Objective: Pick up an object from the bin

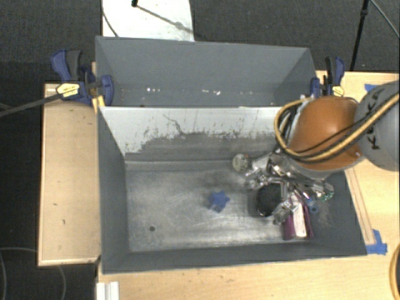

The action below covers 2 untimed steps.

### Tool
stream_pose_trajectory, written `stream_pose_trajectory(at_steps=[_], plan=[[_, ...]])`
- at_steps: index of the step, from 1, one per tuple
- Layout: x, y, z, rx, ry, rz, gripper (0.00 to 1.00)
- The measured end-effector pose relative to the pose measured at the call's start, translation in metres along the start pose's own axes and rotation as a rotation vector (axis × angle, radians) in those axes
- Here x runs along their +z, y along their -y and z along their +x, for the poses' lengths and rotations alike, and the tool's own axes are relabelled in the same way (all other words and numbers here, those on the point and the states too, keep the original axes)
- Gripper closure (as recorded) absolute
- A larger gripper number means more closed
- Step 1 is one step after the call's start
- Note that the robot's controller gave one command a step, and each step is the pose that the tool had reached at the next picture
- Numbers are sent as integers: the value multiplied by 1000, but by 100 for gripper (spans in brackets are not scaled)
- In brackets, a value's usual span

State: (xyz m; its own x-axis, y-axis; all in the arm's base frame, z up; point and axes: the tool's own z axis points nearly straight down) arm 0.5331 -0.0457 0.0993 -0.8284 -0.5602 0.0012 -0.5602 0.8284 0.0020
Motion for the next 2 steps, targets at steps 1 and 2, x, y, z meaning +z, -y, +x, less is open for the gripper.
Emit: stream_pose_trajectory(at_steps=[1,2], plan=[[8,25,33,-141,10,-15,0],[12,30,21,-287,20,-14,0]])
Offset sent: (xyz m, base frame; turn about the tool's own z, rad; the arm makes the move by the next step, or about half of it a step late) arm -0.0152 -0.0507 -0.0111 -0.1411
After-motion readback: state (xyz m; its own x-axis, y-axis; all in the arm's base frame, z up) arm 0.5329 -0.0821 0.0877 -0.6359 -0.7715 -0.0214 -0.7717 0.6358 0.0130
